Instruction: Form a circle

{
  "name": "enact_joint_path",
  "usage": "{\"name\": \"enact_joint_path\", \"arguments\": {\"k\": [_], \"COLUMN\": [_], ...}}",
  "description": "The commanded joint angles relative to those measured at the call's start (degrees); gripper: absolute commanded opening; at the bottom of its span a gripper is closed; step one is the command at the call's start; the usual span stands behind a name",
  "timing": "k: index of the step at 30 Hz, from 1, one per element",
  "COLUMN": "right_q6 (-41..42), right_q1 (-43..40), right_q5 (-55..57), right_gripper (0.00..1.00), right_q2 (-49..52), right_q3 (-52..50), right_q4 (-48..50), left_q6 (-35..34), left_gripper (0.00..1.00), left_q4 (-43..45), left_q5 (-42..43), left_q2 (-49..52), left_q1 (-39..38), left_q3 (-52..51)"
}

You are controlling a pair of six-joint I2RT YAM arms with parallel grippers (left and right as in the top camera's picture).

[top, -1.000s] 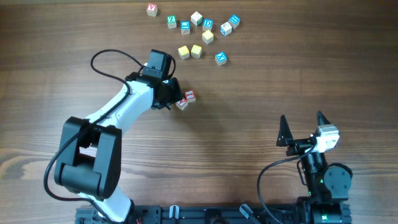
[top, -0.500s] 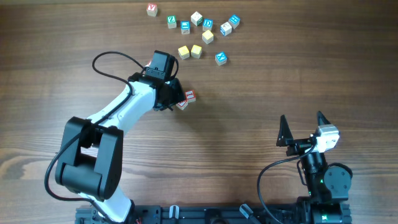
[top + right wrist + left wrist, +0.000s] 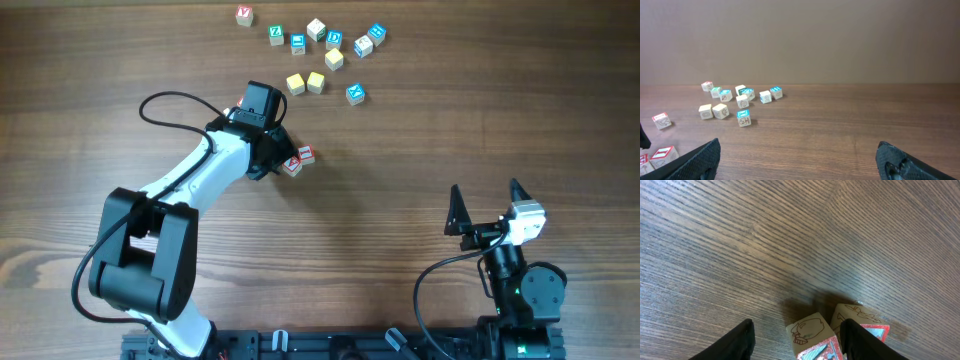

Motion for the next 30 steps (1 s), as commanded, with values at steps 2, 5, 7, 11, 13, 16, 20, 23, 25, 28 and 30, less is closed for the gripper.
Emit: {"name": "enact_joint_path", "arguments": {"k": [2,5,7,11,13,16,20,23,25,28,30], "right_q6": [-0.55,-0.52,-0.52,-0.55,-0.52,-0.52,-0.52,-0.52,-0.52,-0.52,-0.52], "right_q1": [-0.24,-0.24,-0.24,-0.24,-0.24,-0.24,-0.24,-0.24,-0.24,-0.24,-0.24], "right_q5": [1.01,1.01,1.01,1.01,1.01,1.01,1.01,1.01,1.01,1.01,1.01], "right_gripper": [1.00,1.00,1.00,1.00,1.00,1.00,1.00,1.00,1.00,1.00,1.00], "right_q2": [-0.04,-0.04,-0.04,-0.04,-0.04,-0.04,-0.04,-0.04,-0.04,-0.04,-0.04], "right_q3": [-0.07,-0.07,-0.07,-0.07,-0.07,-0.07,-0.07,-0.07,-0.07,-0.07,-0.07], "right_q4": [0.31,0.28,0.31,0.31,0.31,0.31,0.31,0.31,0.31,0.28,0.31], "left_q6": [-1.01,-1.05,-1.18,-1.20,-1.20,-1.18,-1.18,-1.18,-1.20,-1.20,-1.20], "left_gripper": [0.52,0.47,0.47,0.50,0.50,0.52,0.52,0.51,0.51,0.51,0.50], "left_q4": [-0.55,-0.70,-0.72,-0.70,-0.72,-0.70,-0.46,-0.46,-0.44,-0.48,-0.44], "left_q5": [1.20,2.34,2.69,2.67,2.67,2.64,1.60,0.66,0.68,0.68,0.66], "left_q2": [0.55,0.55,0.55,0.55,0.55,0.55,0.55,0.55,0.55,0.55,0.55], "left_q1": [0.00,0.00,0.00,0.00,0.00,-0.15,-1.09,-1.38,-1.38,-1.38,-1.38], "left_q3": [-0.42,-0.42,-0.42,-0.42,-0.42,-0.42,-0.42,-0.42,-0.42,-0.42,-0.59]}}
